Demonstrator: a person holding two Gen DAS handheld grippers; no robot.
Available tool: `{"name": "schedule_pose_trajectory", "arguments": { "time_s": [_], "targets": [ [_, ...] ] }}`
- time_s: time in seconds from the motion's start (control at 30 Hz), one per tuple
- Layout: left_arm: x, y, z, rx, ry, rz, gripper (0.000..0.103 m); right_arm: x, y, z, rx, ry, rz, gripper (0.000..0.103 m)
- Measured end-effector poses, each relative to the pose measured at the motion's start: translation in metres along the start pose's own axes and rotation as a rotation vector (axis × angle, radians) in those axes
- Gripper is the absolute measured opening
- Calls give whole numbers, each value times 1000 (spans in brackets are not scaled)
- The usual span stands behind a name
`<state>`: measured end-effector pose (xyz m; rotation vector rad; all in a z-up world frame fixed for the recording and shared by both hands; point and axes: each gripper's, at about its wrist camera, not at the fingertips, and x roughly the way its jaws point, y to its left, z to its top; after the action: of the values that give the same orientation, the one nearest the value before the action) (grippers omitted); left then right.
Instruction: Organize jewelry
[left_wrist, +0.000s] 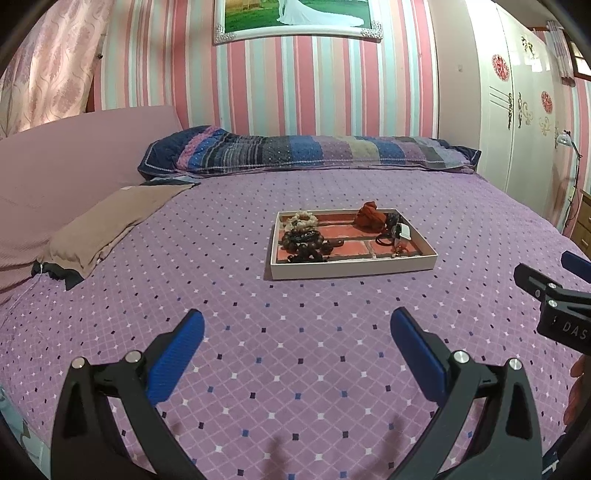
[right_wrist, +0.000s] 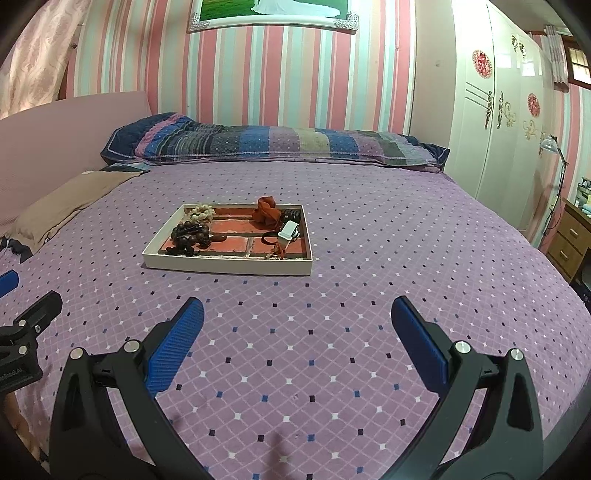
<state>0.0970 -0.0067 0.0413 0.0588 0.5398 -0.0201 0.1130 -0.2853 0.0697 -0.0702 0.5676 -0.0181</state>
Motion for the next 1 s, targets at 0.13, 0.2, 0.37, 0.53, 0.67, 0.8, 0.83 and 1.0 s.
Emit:
{"name": "schedule_pose_trajectory", "arguments": {
  "time_s": [0.13,0.2,0.37,0.53,0.67,0.8,0.83,1.0],
  "targets": [
    [0,0,0,0,0,0,99,-1,-2,0,0,0,1,99],
    [0,-1,0,0,0,-1,99,0,-1,1,-2,-1,-1,99],
    [1,-1,0,0,-1,0,99,0,-1,-1,-2,0,-3,99],
    [1,-1,1,-3,2,0,99,1,0,-1,-2,0,-7,99],
    [1,0,1,-1,1,4,99,2,0,-1,-4,2,-9,99],
    [0,1,1,-4,-4,4,99,2,1,-1,-1,3,-5,99],
    [0,1,1,-4,-5,5,99,2,0,-2,-2,3,-6,99],
    [0,1,1,-3,-5,6,99,2,0,-2,2,5,-5,99]
  ]
}}
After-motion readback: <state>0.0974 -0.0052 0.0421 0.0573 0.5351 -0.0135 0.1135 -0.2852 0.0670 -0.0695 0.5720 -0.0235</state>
